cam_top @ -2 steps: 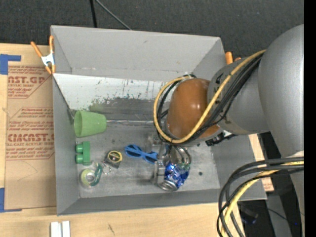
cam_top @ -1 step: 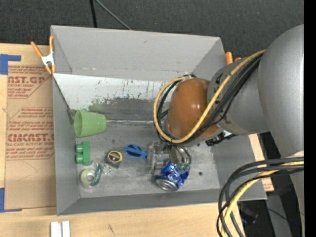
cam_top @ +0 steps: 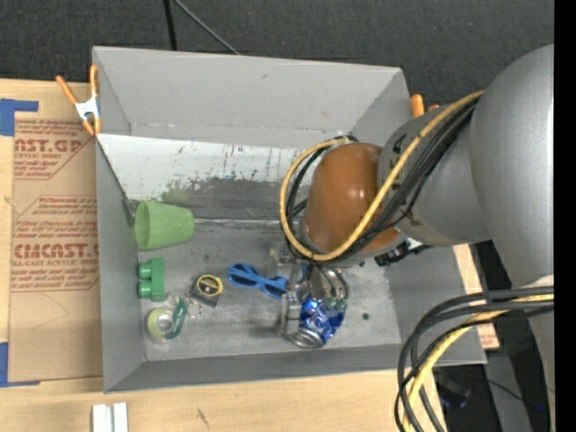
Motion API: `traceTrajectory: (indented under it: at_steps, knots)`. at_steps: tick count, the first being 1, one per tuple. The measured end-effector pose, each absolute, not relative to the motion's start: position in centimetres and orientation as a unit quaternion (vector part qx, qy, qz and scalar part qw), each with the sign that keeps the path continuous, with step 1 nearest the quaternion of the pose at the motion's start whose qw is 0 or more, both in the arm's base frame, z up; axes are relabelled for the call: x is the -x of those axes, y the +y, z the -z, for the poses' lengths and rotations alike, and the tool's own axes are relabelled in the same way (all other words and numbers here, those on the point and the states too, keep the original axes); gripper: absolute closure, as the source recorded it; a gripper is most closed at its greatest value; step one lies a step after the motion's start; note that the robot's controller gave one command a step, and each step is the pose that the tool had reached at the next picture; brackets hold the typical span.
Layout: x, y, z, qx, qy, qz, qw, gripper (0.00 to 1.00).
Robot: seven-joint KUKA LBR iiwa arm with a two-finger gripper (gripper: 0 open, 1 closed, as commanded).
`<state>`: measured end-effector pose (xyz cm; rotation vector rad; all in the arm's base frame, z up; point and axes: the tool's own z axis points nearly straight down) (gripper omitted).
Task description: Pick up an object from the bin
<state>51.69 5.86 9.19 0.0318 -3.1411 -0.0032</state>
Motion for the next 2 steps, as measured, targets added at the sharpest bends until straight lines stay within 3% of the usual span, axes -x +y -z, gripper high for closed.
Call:
traceTrajectory:
  at_steps: [1,2]
  knots:
    - [-51.69,5.87,-9.19,-0.01,-1.0,0.001,0.0,1.0]
    - [-51.69,5.88,-9.19,-0.01,-1.0,0.001,0.0,0.0]
